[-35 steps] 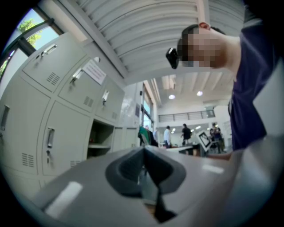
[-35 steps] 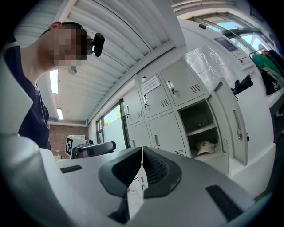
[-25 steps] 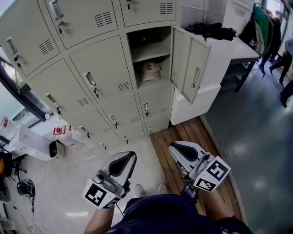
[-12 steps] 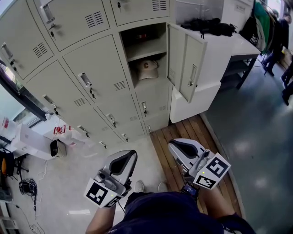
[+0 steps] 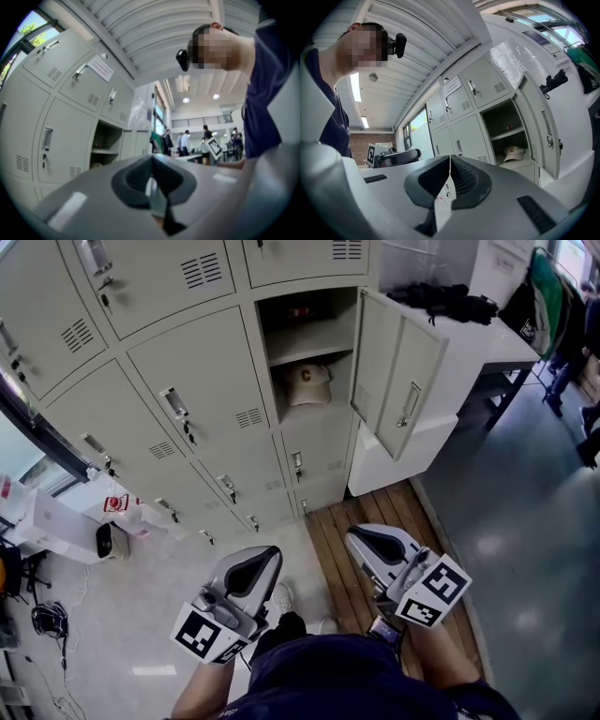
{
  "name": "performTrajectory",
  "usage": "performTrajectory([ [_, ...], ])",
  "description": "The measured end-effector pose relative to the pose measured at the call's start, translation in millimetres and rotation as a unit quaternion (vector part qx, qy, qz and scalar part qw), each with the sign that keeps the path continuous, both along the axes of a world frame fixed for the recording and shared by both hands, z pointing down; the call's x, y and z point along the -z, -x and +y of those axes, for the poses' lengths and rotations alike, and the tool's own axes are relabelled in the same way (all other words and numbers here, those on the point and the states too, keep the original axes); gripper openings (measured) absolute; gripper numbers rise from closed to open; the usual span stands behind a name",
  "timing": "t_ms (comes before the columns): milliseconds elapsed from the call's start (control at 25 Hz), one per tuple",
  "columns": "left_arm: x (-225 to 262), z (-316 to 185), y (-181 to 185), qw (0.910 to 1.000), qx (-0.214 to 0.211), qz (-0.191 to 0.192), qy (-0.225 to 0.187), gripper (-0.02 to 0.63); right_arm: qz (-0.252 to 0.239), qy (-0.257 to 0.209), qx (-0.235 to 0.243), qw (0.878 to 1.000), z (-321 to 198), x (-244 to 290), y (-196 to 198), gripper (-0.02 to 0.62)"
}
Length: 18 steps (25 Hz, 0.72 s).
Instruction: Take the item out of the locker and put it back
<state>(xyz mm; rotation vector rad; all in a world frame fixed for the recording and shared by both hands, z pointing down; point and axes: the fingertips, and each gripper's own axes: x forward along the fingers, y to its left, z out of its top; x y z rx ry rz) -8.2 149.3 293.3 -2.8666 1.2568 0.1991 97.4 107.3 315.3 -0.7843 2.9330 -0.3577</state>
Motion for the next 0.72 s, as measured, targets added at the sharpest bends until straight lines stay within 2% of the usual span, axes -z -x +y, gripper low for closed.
performTrajectory([
  [720, -17.5, -118.8, 88.0, 0.999, -0.043, 0.007, 0.014, 0.005, 0.005, 0.027, -0.056, 0.998, -114.9, -22.3, 81.6, 0.009],
])
